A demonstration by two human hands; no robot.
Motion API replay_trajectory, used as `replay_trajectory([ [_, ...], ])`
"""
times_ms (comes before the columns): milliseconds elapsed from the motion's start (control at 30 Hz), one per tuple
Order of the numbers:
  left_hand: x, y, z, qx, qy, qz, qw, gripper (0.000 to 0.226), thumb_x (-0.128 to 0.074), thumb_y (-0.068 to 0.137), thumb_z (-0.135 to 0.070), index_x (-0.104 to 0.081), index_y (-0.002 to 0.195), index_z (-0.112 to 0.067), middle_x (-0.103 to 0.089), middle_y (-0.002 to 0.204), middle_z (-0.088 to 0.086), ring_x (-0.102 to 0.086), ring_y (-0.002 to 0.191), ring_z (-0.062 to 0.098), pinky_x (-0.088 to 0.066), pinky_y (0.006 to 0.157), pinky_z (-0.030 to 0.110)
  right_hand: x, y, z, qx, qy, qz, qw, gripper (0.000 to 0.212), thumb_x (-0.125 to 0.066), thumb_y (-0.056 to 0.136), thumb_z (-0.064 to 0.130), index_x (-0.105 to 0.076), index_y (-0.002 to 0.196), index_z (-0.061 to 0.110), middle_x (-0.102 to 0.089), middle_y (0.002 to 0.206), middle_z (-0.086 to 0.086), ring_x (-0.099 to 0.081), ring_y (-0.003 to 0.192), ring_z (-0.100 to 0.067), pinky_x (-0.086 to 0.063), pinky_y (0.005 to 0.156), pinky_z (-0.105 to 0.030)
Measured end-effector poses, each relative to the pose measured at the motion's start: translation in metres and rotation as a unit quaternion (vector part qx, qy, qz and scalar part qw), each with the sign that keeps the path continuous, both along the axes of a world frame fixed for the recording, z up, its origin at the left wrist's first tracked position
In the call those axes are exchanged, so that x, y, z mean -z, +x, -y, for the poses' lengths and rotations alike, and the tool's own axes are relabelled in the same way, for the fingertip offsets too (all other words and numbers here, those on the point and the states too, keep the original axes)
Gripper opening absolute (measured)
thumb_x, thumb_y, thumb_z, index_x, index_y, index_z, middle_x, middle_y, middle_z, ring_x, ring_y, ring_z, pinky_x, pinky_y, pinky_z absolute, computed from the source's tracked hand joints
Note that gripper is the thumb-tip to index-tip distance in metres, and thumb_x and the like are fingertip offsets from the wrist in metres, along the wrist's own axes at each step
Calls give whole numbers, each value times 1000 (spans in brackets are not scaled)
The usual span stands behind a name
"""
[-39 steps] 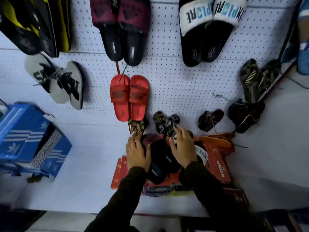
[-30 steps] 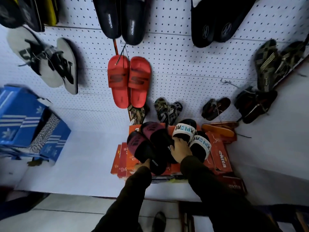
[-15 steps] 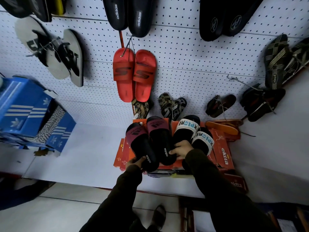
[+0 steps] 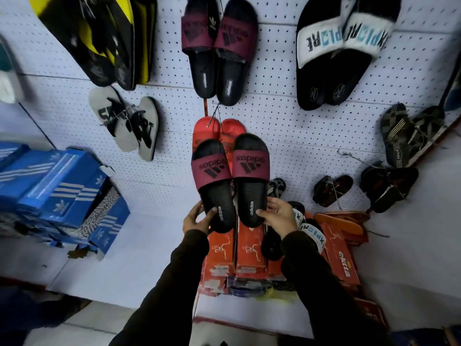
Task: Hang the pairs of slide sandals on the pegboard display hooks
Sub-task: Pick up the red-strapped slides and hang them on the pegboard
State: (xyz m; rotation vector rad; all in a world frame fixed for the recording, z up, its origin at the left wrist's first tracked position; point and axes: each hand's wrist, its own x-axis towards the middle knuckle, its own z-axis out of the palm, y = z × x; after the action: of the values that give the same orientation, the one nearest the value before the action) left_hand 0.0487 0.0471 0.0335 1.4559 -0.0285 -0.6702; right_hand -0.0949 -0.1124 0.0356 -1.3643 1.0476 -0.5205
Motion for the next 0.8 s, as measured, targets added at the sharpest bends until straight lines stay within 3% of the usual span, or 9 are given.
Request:
replay_trajectory([
  [67, -24, 12, 5, -2, -20, 33, 999, 53, -74, 81, -11, -57, 131, -15, -63, 116, -1, -64, 85, 13, -57, 71, 28, -23, 8, 3, 9, -20, 34, 999, 60, -79, 78, -2, -59, 135, 3, -64, 134, -15, -69, 112, -30, -56, 99, -51],
  [167, -61, 26, 13, -8, -60, 67, 996, 53, -73, 81, -7, -57, 132, -11, -63, 121, 4, -65, 96, 23, -56, 87, 39, -62, 20, 6, 15, -50, 84, 995, 53, -76, 81, -5, -60, 131, 3, -68, 123, -9, -71, 90, -14, -60, 84, -33],
  [300, -108, 44, 23, -10, -103, 104, 989, 53, -73, 81, -6, -57, 131, -12, -64, 124, 6, -65, 108, 31, -51, 99, 52, -116, 37, 7, 26, -93, 129, 987, 44, -77, 80, -4, -64, 119, 10, -69, 104, 7, -72, 86, -15, -60, 86, -31],
  [367, -132, 53, 28, -10, -122, 121, 985, 54, -73, 81, -5, -56, 132, -11, -63, 128, 8, -66, 110, 34, -50, 100, 55, -141, 46, 9, 22, -111, 160, 981, 40, -76, 81, -5, -64, 114, 12, -68, 102, 7, -72, 82, -13, -61, 85, -31],
  [500, -182, 70, 33, -11, -157, 171, 973, 55, -71, 82, -4, -56, 134, -9, -61, 131, 11, -65, 108, 30, -49, 101, 56, -190, 64, 13, 21, -140, 202, 969, 46, -74, 82, -6, -62, 125, 5, -68, 113, -1, -74, 88, -26, -60, 88, -39],
  [700, -246, 99, 40, -31, -204, 219, 954, 57, -70, 84, -7, -52, 137, -9, -54, 139, 12, -63, 108, 25, -50, 102, 49, -245, 95, 28, 17, -174, 235, 956, 41, -74, 82, -7, -63, 118, 11, -67, 100, 8, -73, 69, -5, -60, 59, -18],
  [800, -268, 120, 47, -41, -203, 237, 949, 58, -72, 83, -10, -52, 138, -10, -56, 138, 14, -57, 125, 28, -47, 104, 53, -266, 112, 36, 20, -187, 224, 956, 46, -77, 80, -1, -64, 124, 4, -70, 110, -1, -74, 87, -20, -64, 72, -32],
])
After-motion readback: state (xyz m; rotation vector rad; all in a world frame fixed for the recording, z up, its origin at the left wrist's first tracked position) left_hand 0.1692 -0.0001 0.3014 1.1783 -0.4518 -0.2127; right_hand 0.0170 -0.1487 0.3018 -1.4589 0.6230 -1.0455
